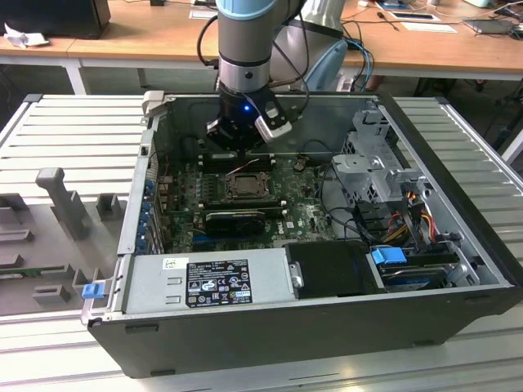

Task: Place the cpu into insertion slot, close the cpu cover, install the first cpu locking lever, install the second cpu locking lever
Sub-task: 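Install the first cpu locking lever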

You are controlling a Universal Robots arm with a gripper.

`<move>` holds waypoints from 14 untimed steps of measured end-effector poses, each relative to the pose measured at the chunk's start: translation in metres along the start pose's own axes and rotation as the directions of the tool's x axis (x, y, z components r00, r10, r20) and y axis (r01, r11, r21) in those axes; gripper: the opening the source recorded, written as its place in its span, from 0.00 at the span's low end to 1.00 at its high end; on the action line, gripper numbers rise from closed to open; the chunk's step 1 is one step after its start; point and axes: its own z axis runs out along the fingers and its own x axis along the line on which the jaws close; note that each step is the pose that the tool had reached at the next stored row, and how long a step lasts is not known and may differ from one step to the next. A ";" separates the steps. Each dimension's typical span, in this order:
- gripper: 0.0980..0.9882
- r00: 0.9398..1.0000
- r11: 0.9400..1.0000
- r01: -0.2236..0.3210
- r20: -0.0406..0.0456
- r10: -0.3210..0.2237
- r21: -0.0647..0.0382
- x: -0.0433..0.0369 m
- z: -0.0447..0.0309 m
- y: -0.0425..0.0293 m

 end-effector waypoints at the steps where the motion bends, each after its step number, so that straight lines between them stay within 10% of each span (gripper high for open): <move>1: 0.01 1.000 1.000 0.000 0.000 0.000 0.000 -0.0005 0.0000 0.0002; 14: 0.01 1.000 1.000 -0.002 0.000 0.002 -0.001 -0.0198 0.0096 0.0016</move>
